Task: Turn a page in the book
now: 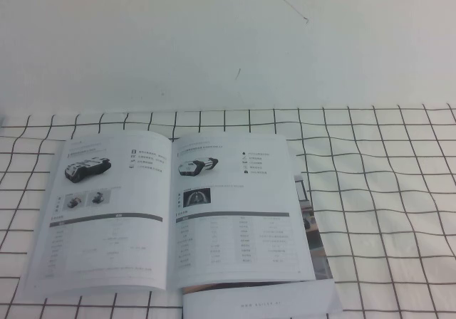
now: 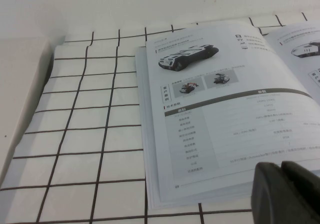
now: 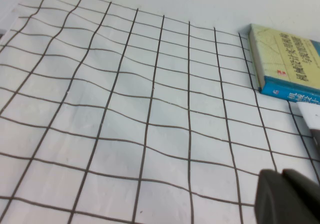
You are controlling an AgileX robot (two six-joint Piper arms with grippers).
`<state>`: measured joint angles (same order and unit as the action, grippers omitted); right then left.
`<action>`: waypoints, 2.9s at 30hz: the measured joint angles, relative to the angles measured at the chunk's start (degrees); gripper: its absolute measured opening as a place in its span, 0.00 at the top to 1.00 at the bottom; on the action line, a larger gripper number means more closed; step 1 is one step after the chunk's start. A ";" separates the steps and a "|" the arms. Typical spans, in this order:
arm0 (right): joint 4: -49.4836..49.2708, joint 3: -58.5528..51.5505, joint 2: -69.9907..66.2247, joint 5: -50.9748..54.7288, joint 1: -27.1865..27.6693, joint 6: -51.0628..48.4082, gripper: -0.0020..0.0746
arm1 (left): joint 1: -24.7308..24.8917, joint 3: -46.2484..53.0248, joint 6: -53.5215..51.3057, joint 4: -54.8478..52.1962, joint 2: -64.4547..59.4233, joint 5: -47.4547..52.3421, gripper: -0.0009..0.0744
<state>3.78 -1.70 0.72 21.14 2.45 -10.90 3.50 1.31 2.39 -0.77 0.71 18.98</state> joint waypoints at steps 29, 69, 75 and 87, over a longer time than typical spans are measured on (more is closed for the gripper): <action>0.00 0.00 0.00 -22.71 0.00 -0.11 0.98 | 0.00 0.31 0.00 0.00 0.00 -22.90 0.99; -1.70 32.43 -2.12 -17.49 0.00 1.11 0.98 | 0.00 -30.41 5.73 0.00 -5.78 2.20 0.99; -5.02 40.86 -13.41 3.18 0.00 1.11 0.98 | 0.00 -33.43 5.73 2.32 -16.99 10.08 0.99; -19.31 43.40 -36.89 17.35 0.00 -12.44 0.98 | 0.00 -35.38 -25.50 42.42 -43.76 17.64 0.99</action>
<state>-15.53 41.70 -36.17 38.48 2.45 -23.35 3.50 -34.07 -23.11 41.66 -43.05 36.62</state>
